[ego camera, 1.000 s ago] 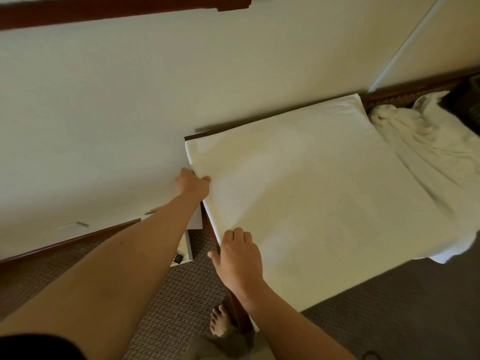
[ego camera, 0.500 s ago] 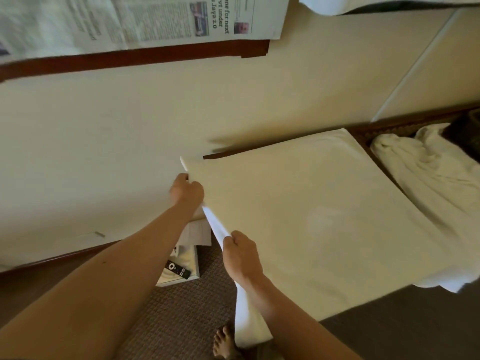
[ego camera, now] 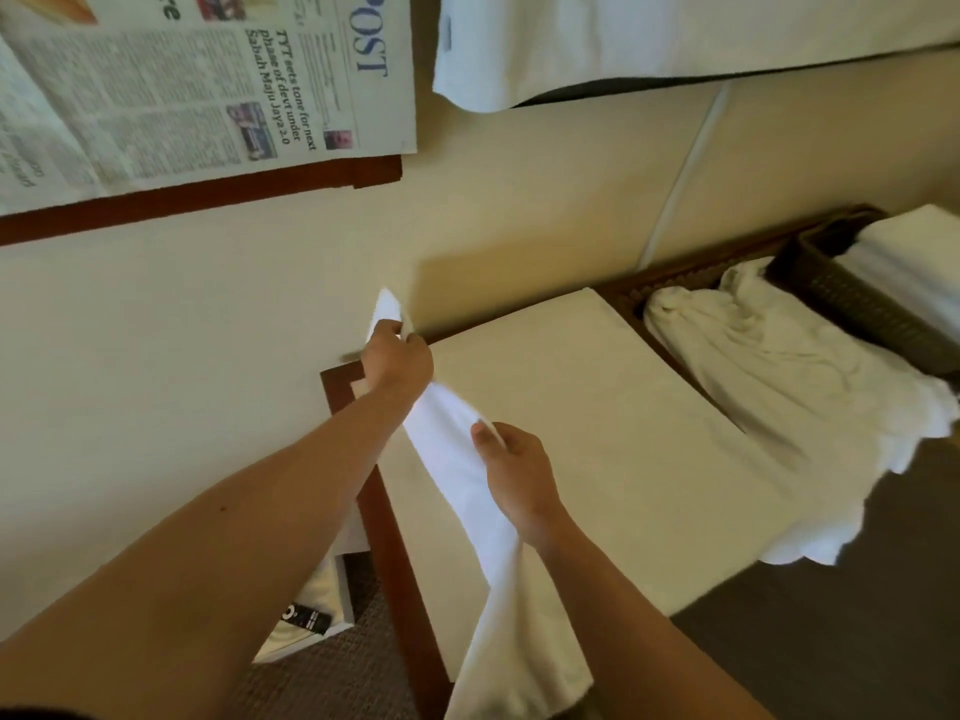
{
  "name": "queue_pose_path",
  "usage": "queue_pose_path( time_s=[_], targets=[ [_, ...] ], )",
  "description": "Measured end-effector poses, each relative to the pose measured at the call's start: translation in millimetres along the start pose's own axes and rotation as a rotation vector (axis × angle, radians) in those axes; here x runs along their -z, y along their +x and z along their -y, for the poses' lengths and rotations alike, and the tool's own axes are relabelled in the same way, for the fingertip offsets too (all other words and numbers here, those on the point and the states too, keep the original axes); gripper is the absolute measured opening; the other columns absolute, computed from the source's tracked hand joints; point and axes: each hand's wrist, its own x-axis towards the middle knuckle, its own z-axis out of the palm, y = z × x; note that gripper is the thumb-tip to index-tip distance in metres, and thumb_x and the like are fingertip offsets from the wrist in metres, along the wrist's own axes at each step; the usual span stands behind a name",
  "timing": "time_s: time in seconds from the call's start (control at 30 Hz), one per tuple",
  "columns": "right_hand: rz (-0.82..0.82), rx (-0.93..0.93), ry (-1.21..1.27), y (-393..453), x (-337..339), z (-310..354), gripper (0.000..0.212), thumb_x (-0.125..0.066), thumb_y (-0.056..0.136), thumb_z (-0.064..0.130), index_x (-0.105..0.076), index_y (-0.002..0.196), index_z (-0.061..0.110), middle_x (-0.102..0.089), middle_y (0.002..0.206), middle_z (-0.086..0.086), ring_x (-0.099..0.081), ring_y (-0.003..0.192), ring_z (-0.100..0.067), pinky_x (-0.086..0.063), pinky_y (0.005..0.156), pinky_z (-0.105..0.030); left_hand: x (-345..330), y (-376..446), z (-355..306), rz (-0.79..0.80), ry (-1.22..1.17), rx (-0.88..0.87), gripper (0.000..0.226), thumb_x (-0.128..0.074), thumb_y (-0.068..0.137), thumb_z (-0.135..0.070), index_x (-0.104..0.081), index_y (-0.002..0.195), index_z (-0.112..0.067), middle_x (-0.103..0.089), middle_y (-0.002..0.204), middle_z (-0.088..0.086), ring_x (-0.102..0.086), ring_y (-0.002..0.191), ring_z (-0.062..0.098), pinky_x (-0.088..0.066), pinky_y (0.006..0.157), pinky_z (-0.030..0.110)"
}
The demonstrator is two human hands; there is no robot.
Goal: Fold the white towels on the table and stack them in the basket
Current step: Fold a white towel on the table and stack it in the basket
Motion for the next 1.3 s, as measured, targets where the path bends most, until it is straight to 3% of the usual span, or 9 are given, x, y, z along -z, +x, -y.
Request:
queue_pose_path(
  time_s=[0.2,0.33,0.47,0.57,0.67,0.8,0.9,1.07,1.3],
  targets=[
    [-0.110,-0.044,0.092,49,89,-12,0.045,-0.057,0.101,0.035,-0.046,0.063,0.013,-0.041,0.062,-0.008,-0.039,0.062,-0.014,-0.035,0.065,-0.032,-85,-6,-62,0.093,0.072,-0.084,0.032,-0.045,0.098,-0.023,-0.052,0.129,-0.023,-0.067,0.113,0.000,-0.063,0.094,0.024,-0.045,0.072,0.029],
    [-0.189,-0.093,0.144,93,152,-30,0.046,-0.058,0.102,0.037,-0.056,0.062,0.015,-0.052,0.061,-0.005,-0.049,0.063,-0.016,-0.043,0.065,-0.032,-162,-5,-99,0.149,-0.048,-0.086,0.029,-0.047,0.096,-0.021,-0.055,0.124,-0.017,-0.066,0.114,0.009,-0.067,0.099,0.031,-0.060,0.084,0.043],
    [-0.256,-0.141,0.147,141,211,-56,0.045,-0.058,0.103,0.039,-0.064,0.074,0.004,-0.059,0.070,-0.018,-0.053,0.061,-0.028,-0.051,0.066,-0.036,-247,-7,-131,0.158,-0.056,-0.107,0.027,-0.047,0.099,-0.017,-0.056,0.125,-0.015,-0.064,0.116,0.008,-0.066,0.101,0.028,-0.054,0.076,0.035],
    [-0.278,-0.211,0.041,194,265,-99,0.035,-0.057,0.103,0.033,-0.068,0.076,0.016,-0.064,0.070,-0.003,-0.059,0.065,-0.022,-0.049,0.061,-0.030,-329,-9,-148,0.237,-0.037,-0.063,0.038,-0.053,0.102,-0.031,-0.050,0.138,-0.020,-0.059,0.130,0.010,-0.062,0.114,0.031,-0.054,0.093,0.041],
    [-0.147,-0.304,-0.208,238,293,-136,0.032,-0.053,0.096,0.026,-0.055,0.069,0.009,-0.056,0.063,-0.002,-0.055,0.065,-0.026,-0.043,0.061,-0.035,-369,-8,-126,0.347,0.063,0.004,0.059,-0.056,0.098,-0.052,-0.038,0.150,-0.030,-0.047,0.145,0.006,-0.057,0.125,0.030,-0.052,0.102,0.047],
    [-0.052,-0.272,-0.410,289,300,-136,0.038,-0.054,0.098,0.034,-0.059,0.078,0.003,-0.062,0.073,-0.017,-0.058,0.067,-0.030,-0.043,0.061,-0.039,-339,17,-72,0.157,0.376,-0.157,0.041,-0.058,0.098,-0.033,-0.053,0.139,-0.029,-0.051,0.141,0.001,-0.054,0.124,0.028,-0.046,0.103,0.043],
    [0.021,-0.190,-0.466,335,288,-121,0.041,-0.052,0.099,0.041,-0.053,0.073,0.009,-0.054,0.067,-0.005,-0.055,0.070,-0.026,-0.039,0.064,-0.038,-293,50,-44,0.001,0.590,-0.245,0.041,-0.059,0.095,-0.030,-0.055,0.136,-0.027,-0.052,0.143,0.001,-0.046,0.130,0.030,-0.036,0.106,0.046],
    [0.103,-0.109,-0.466,401,255,-97,0.034,-0.053,0.099,0.049,-0.055,0.101,0.016,-0.056,0.097,0.000,-0.052,0.088,-0.022,-0.036,0.074,-0.033,-236,92,-22,0.086,0.934,-0.115,0.050,-0.050,0.101,-0.048,-0.044,0.148,-0.032,-0.045,0.152,-0.001,-0.035,0.140,0.031,-0.029,0.112,0.053],
    [0.022,0.126,-0.484,451,231,-82,0.039,-0.057,0.100,0.027,-0.041,0.068,0.013,-0.045,0.065,0.002,-0.043,0.071,-0.030,-0.020,0.060,-0.041,-206,115,-8,0.057,0.908,-0.057,0.038,-0.055,0.100,-0.052,-0.066,0.128,-0.030,-0.062,0.128,0.005,-0.049,0.127,0.032,-0.036,0.104,0.048]
  ],
)
